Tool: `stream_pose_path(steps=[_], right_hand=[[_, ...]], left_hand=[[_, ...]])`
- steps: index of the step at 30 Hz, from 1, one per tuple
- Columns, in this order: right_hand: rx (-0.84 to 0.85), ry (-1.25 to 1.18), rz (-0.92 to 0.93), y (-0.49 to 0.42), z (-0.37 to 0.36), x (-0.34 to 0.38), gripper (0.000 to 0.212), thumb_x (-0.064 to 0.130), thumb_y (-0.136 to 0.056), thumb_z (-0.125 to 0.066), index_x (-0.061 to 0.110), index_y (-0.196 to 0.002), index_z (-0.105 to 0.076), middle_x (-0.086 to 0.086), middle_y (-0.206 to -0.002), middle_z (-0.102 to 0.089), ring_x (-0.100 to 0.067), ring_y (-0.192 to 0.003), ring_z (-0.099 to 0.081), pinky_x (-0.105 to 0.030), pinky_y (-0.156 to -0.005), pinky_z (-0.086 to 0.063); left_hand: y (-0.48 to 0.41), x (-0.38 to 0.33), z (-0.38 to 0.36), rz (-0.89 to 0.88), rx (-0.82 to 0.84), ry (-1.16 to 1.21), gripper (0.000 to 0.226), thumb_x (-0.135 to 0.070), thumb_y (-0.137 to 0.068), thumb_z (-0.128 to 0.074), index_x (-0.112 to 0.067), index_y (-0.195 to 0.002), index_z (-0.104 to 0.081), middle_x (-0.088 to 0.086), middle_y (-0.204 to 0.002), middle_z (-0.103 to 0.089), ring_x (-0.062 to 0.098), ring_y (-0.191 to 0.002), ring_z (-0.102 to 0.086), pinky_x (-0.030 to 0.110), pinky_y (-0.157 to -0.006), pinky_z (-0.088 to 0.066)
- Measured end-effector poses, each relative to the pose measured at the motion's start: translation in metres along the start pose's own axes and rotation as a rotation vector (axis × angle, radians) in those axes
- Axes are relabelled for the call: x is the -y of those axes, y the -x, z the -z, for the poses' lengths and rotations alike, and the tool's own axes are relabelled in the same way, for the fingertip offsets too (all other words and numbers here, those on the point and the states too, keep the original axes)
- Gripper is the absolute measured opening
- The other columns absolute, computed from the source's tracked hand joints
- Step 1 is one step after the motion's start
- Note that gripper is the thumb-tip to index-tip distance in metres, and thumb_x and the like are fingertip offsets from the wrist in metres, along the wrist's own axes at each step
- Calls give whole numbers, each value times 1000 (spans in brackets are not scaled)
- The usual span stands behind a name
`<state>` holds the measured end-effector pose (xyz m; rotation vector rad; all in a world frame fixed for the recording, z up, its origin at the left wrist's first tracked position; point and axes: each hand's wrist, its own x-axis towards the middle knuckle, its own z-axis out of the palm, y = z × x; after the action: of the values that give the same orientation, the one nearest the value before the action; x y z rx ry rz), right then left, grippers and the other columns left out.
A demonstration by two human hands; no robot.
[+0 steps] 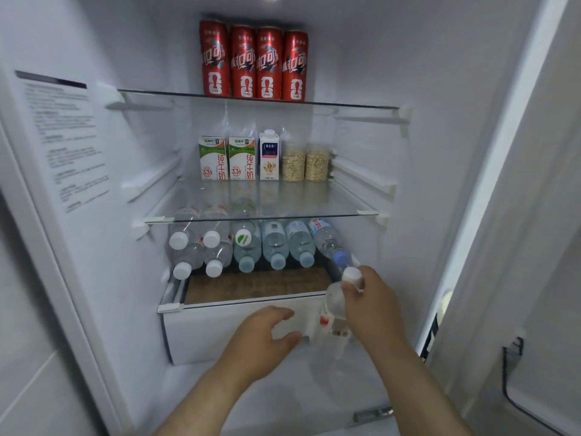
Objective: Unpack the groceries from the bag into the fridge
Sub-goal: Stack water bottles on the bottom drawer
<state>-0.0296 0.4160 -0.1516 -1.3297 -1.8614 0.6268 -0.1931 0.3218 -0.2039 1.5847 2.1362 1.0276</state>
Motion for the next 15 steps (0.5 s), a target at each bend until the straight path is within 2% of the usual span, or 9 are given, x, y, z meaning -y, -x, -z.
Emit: stream_pose_path(steps=[3, 5, 7, 9, 12, 15], right_hand=[[-2, -180, 70, 7, 6, 10, 21, 28, -96, -55, 22, -115, -61, 8, -95, -63, -8, -84, -58, -18, -63, -37], [8, -304, 110, 10, 11, 18, 14, 27, -96, -57, 26, -108, -64, 8, -94, -65, -7, -84, -60, -15, -63, -41], [26, -433, 136, 15, 15, 26, 11, 24, -94, -59, 35, -96, -63, 8, -91, -67, -10, -86, -65, -28, -71, -55], [61, -530, 139, 20, 18, 31, 16, 23, -93, -61, 39, -94, -62, 8, -93, -69, -9, -89, -67, -42, -79, -59], [93, -608, 135, 27, 20, 32, 17, 24, -91, -65, 37, -101, -64, 9, -98, -70, -10, -95, -67, -48, -83, -58], [135, -637, 127, 29, 25, 33, 17, 28, -77, -66, 36, -92, -65, 7, -92, -69, -14, -89, -67, -49, -82, -58]], left_hand=[[8, -12, 7, 8, 49, 66, 57, -42, -77, -78, -52, -124, -49, -34, -118, -47, -2, -112, -49, 27, -104, -44], [12, -18, 14, -67, -18, 25, 62, -44, -69, -81, -51, -122, -50, -32, -113, -47, -4, -110, -50, 25, -98, -47], [13, -19, 23, -103, -115, -26, 61, -47, -67, -80, -45, -121, -51, -29, -112, -48, -3, -108, -52, 23, -93, -48], [13, -21, 33, -132, -140, -82, 52, -49, -67, -77, -42, -114, -56, -28, -110, -55, -4, -103, -53, 24, -88, -50], [11, -21, 41, -222, -187, -220, 43, -51, -65, -71, -36, -104, -61, -22, -100, -63, 0, -96, -55, 26, -82, -50], [9, -18, 42, -278, -283, -271, 45, -53, -65, -68, -37, -107, -63, -23, -103, -64, -1, -96, -54, 18, -83, -46]])
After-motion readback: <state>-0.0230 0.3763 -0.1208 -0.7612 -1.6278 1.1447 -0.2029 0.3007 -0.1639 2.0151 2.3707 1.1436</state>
